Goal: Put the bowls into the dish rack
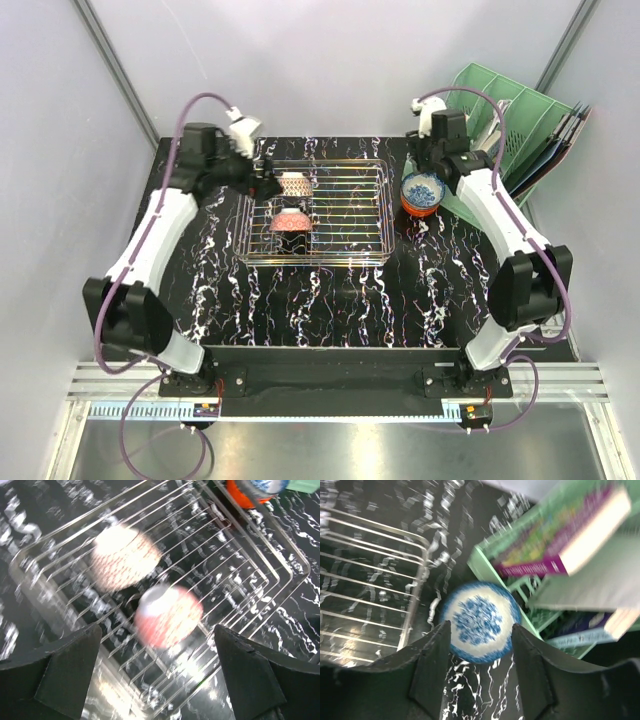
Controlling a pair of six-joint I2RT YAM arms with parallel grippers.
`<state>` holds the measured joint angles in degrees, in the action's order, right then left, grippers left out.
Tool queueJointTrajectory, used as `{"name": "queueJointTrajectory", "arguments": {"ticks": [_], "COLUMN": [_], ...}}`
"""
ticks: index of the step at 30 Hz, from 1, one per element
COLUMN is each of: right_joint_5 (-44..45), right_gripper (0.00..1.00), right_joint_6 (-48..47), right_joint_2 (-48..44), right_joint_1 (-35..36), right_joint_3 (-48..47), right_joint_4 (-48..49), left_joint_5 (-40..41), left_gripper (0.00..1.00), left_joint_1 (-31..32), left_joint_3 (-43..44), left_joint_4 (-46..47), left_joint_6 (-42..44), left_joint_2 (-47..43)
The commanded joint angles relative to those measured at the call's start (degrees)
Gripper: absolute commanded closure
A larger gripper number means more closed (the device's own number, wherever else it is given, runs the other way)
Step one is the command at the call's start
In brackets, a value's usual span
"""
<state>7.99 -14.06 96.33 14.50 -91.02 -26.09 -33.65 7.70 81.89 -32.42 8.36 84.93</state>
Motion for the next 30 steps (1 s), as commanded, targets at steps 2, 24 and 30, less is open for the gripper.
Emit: {"name": "queueJointTrajectory", "arguments": {"ticks": [2, 24, 30], "right_joint_5": [-5.31, -12.56, -4.39], "right_gripper": [0.43, 0.42, 0.49], "right_joint_6": [7.22, -3.96, 2.89], "right_joint_2": [1.40, 3.86, 1.23], "right_joint_1": [-4.57, -5.27, -6.15], "right_joint_3": [1.81, 10.25, 10.95], "right_joint_4": [2.01, 1.74, 2.97], "left_joint_5": [7.55, 7.90, 7.81], "left_gripper": [0.01, 0.01, 0.01], "left_joint_1": [8.63, 10.49, 10.84], "left_joint_3": [6.35, 4.25, 4.16], "left_joint_4": [1.05, 0.70, 0.61], "left_joint_6": [-2.82, -2.47, -2.56], "left_joint_2": [5.59, 6.66, 6.92]}}
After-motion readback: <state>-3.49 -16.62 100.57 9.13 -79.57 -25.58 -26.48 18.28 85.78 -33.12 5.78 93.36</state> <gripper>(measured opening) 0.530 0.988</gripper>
